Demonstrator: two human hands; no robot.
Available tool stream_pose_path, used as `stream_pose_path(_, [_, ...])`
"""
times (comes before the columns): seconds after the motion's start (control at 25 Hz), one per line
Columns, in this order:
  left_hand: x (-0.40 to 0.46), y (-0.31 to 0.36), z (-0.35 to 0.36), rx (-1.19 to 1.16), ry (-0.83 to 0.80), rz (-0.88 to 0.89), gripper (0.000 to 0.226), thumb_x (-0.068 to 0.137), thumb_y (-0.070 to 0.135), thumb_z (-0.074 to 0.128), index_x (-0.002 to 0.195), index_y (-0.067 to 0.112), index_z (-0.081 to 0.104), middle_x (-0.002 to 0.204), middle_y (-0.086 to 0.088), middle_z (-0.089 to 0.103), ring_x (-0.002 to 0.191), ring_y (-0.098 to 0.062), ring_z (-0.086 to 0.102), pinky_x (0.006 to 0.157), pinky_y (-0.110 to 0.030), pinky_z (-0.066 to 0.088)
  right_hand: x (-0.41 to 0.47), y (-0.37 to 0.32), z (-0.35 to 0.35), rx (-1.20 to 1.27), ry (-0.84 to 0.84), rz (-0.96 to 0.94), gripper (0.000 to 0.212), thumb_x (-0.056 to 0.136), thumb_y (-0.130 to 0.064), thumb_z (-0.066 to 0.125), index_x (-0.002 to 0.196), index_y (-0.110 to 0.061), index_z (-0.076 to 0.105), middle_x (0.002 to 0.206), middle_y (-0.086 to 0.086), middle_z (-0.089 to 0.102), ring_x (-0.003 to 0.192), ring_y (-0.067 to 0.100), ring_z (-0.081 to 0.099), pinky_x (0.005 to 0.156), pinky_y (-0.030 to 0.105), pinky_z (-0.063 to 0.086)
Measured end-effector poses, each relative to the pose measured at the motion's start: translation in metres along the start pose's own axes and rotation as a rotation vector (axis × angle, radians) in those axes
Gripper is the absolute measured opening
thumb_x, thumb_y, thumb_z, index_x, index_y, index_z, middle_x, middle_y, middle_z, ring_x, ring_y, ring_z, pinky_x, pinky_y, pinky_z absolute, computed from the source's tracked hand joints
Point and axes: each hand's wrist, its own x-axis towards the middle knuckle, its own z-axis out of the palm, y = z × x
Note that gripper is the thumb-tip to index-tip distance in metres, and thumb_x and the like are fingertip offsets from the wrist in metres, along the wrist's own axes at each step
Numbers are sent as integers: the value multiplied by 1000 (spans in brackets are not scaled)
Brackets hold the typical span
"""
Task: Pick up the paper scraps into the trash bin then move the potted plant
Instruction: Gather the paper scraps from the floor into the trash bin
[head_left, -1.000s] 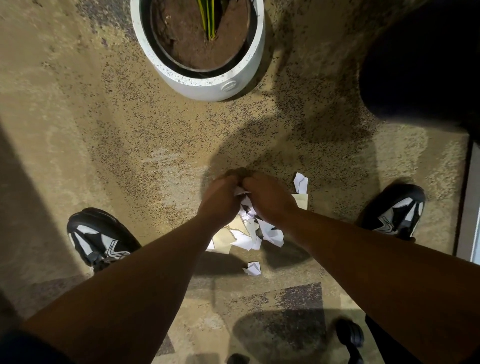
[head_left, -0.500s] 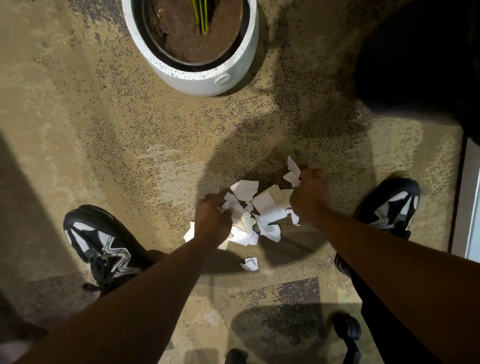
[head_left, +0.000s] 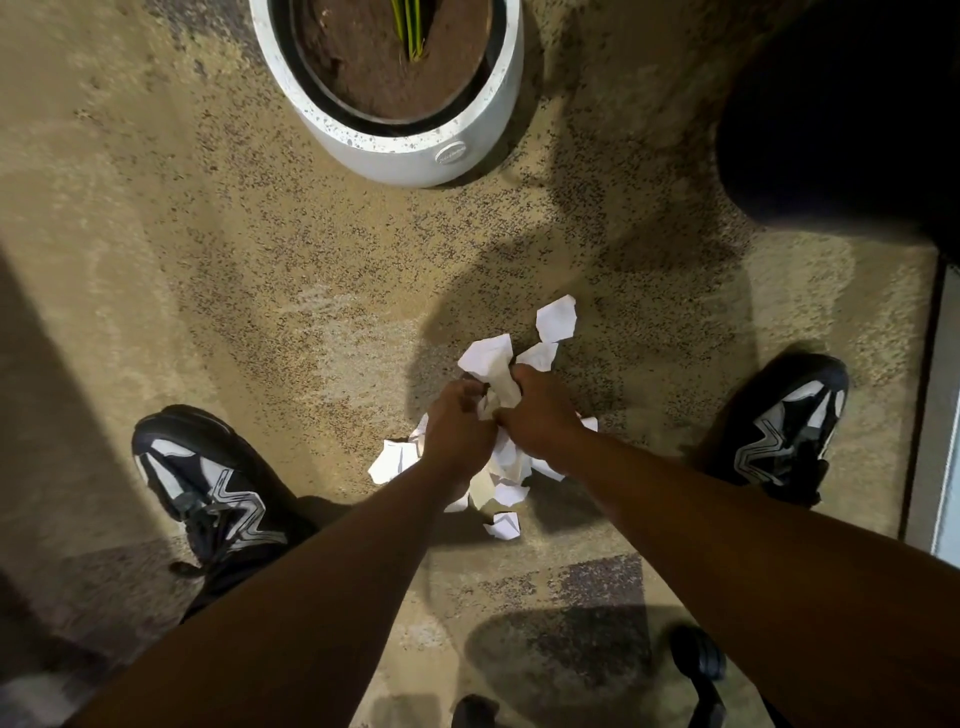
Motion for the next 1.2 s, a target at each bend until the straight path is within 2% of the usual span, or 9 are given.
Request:
stream_pose_path(0.2, [-3, 11, -19, -18, -37, 56, 28, 80, -7, 66, 89, 20, 70, 80, 2, 69, 68, -14, 63, 58, -26, 54, -3, -2, -9, 33, 31, -45, 28, 94, -8, 56, 120, -9, 66, 114, 11, 69, 100, 25, 61, 83, 32, 48])
stream_pose_path(0.32, [3, 14, -31, 22, -28, 101, 24, 81, 0, 70, 97, 17, 74, 89, -6, 73, 75, -23, 68, 67, -38, 60, 1, 3, -15, 109, 186, -21, 28, 93, -13, 57, 120, -12, 64, 110, 8, 68, 104, 26, 63, 91, 40, 53])
stream_pose_path(0.4, [7, 17, -37, 95, 7, 143, 24, 82, 4, 72, 101, 18, 74, 92, -8, 73, 79, -24, 69, 66, -36, 60, 8, 6, -24, 111, 299, -65, 34, 91, -12, 57, 125, -12, 61, 115, 9, 65, 106, 26, 61, 90, 35, 51])
stream_pose_path(0.52, [12, 31, -39, 242, 34, 229, 32, 82, 0, 71, 111, 16, 69, 89, 3, 67, 76, -13, 61, 57, -9, 43, 26, 8, -43, -227, 384, -261, 52, 78, -18, 65, 129, -17, 53, 135, 13, 48, 121, 37, 49, 91, 41, 51])
stream_pose_path(0.64, [19, 48, -32, 395, 9, 386, 52, 79, -6, 67, 127, 16, 62, 109, -4, 66, 94, -20, 62, 73, -17, 45, 40, 6, -50, -562, 299, -330, 83, 62, -37, 78, 133, -23, 37, 142, 14, 33, 127, 42, 35, 90, 47, 47])
stream_pose_path(0.76, [25, 56, -20, 593, 41, 572, 72, 70, -8, 71, 138, 13, 55, 130, -12, 52, 113, -29, 54, 89, -30, 47, 48, 7, -48, -746, 337, -335, 95, 57, -38, 88, 133, -27, 32, 141, 14, 31, 124, 41, 38, 89, 44, 49])
stream_pose_path(0.92, [27, 67, -13, 787, 23, 600, 71, 76, 3, 72, 141, 13, 46, 137, -15, 48, 115, -36, 54, 87, -40, 51, 55, -4, -48, -849, 294, -297, 78, 75, -27, 82, 136, -17, 34, 140, 19, 34, 124, 41, 42, 99, 45, 45])
stream_pose_path(1.04, [31, 67, -12, 915, 47, 664, 39, 88, 6, 58, 126, 14, 50, 121, -15, 63, 99, -37, 65, 72, -41, 55, 54, 3, -37, -911, 236, -435, 67, 80, -23, 77, 137, -12, 43, 135, 19, 49, 122, 41, 48, 92, 47, 49])
stream_pose_path(1.2, [32, 59, -13, 849, 64, 572, 29, 90, 9, 54, 114, 21, 61, 101, -5, 72, 90, -29, 67, 71, -40, 58, 45, 11, -33, -575, 137, -515, 23, 89, -7, 64, 111, -8, 64, 109, 19, 65, 95, 41, 63, 78, 44, 53])
